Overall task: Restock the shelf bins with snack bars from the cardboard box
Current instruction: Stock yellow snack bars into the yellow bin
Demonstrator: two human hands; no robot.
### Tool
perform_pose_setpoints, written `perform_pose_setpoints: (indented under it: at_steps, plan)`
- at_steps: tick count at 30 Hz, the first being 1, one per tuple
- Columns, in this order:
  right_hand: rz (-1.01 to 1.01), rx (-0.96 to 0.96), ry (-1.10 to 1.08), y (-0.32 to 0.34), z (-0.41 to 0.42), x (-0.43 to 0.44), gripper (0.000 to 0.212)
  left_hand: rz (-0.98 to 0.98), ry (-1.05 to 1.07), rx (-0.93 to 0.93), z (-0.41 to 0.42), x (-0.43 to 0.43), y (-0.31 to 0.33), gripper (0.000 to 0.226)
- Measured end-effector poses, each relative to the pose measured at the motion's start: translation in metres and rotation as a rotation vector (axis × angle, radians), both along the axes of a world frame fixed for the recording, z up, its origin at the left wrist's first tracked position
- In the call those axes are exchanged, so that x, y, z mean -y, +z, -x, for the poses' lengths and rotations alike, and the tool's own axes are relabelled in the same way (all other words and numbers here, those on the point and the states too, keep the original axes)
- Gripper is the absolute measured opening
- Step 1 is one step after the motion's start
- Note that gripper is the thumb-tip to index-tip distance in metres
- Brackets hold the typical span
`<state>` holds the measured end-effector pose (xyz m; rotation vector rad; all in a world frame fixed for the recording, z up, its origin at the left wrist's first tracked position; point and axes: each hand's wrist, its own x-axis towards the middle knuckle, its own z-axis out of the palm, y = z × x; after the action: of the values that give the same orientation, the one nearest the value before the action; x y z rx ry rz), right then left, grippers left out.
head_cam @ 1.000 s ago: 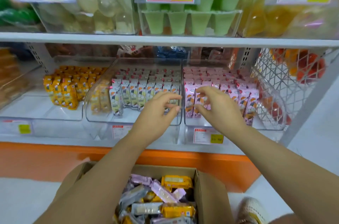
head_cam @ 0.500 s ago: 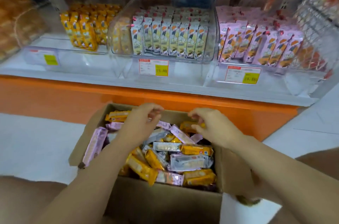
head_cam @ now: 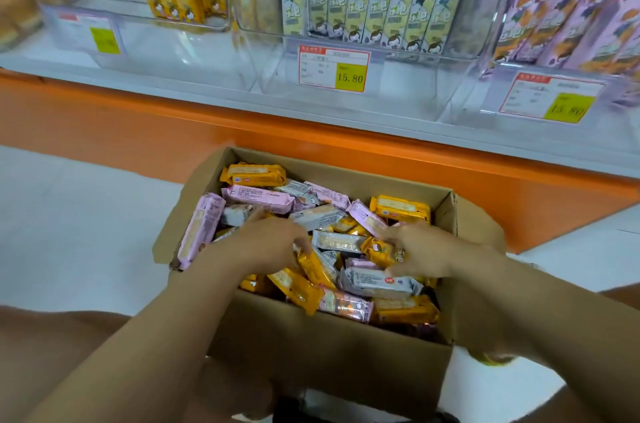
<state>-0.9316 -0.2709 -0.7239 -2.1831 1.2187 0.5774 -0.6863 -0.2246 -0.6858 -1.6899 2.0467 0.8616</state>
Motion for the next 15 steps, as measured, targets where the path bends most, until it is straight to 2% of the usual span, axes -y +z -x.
perform_pose_setpoints:
  at_steps: [2,4,6,9,12,15]
  plan:
    - [0.047,0.010,0.022,0.004,-0.002,-0.004,0.057,-0.142,-0.010,-0.033,0.002,-0.005,0.007,0.043]
    - [0.113,0.046,0.026,0.006,-0.004,-0.010,0.041,-0.181,-0.094,0.011,0.005,-0.009,0.007,0.046]
    - [0.112,0.076,0.018,0.007,-0.005,-0.017,0.038,-0.190,-0.139,0.056,0.006,-0.013,0.002,0.053]
    - [0.123,0.149,-0.031,0.012,-0.004,-0.020,0.038,-0.138,-0.075,0.002,0.006,-0.013,0.001,0.053]
    - [0.130,0.348,-0.166,0.028,-0.005,-0.019,0.042,-0.001,0.068,-0.194,0.003,-0.005,0.012,0.044]
    - [0.195,0.557,-0.285,0.058,-0.008,-0.019,0.045,0.136,0.278,-0.508,0.000,0.003,0.030,0.026]
